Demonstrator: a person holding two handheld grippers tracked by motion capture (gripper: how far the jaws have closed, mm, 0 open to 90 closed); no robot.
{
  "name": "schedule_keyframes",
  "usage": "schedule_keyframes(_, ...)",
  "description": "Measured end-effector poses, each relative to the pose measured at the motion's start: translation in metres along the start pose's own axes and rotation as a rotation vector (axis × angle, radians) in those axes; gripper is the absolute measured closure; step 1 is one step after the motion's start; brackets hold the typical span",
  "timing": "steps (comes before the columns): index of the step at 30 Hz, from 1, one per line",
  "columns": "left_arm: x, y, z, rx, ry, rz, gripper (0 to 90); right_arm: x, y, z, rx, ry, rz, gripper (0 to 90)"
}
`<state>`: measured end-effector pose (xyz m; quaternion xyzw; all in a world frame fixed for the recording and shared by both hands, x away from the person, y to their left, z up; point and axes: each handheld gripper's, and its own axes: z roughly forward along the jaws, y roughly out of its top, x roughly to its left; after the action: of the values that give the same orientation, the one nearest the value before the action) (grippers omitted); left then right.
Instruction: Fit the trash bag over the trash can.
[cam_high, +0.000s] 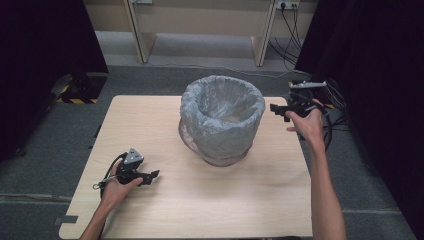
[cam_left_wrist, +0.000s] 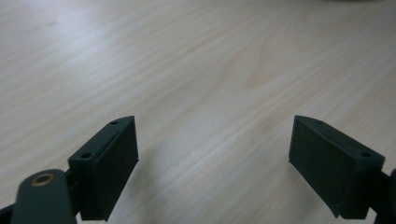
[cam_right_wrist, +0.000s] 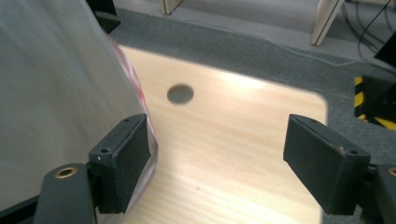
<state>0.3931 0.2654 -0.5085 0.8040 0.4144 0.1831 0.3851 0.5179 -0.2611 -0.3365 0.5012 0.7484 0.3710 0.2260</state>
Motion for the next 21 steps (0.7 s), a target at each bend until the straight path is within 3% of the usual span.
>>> schedule_keyframes(2, -0.001, 0.008, -0.003, -0.038, -0.014, -0.023, 14.9, 0.0, -0.014, 0.012, -0.003, 0.015, -0.003, 22.8)
schedule_keyframes(7, -0.005, 0.022, -0.003, -0.078, -0.031, -0.041, 14.8, 0.002, -0.043, 0.037, -0.001, 0.031, -0.004, 22.8)
schedule_keyframes(10, -0.006, 0.034, 0.0, -0.085, -0.029, -0.03, 14.7, 0.005, -0.054, 0.048, 0.008, 0.049, 0.004, 23.0)
schedule_keyframes(13, -0.009, 0.05, 0.003, -0.102, -0.015, -0.014, 14.7, 0.01, -0.064, 0.057, 0.024, 0.067, 0.01, 23.0)
schedule_keyframes(18, -0.015, 0.077, 0.012, -0.142, -0.063, -0.038, 14.7, 0.016, -0.074, 0.07, 0.041, 0.085, 0.008, 23.0)
schedule_keyframes(21, -0.017, 0.089, 0.016, -0.162, -0.056, -0.059, 14.7, 0.019, -0.078, 0.078, 0.057, 0.098, -0.005, 23.6)
